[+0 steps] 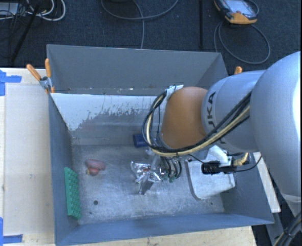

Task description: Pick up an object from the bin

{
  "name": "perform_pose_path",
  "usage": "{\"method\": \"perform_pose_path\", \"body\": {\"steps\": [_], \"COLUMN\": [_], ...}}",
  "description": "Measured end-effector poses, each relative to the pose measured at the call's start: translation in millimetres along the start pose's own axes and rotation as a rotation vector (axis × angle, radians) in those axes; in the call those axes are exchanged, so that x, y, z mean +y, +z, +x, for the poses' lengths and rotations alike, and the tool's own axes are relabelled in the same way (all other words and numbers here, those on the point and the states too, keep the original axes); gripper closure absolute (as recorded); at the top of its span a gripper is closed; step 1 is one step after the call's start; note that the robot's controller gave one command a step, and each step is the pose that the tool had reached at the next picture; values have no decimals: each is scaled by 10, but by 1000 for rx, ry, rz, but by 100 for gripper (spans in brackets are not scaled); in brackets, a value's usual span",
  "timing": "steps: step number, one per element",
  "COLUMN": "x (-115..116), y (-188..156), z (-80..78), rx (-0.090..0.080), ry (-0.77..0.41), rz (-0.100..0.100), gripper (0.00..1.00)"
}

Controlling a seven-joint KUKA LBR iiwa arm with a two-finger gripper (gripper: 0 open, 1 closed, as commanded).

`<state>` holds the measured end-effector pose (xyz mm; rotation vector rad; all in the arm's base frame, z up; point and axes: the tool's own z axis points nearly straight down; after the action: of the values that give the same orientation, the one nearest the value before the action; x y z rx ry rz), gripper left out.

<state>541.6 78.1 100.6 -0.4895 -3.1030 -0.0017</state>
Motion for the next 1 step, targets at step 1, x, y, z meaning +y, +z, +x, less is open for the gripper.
{"method": "perform_pose_path", "body": {"steps": [1], "x": [-26], "y": [14], "z": [-46], "rx": [1], "ry": [68], "rz": [1], "gripper": [0]}}
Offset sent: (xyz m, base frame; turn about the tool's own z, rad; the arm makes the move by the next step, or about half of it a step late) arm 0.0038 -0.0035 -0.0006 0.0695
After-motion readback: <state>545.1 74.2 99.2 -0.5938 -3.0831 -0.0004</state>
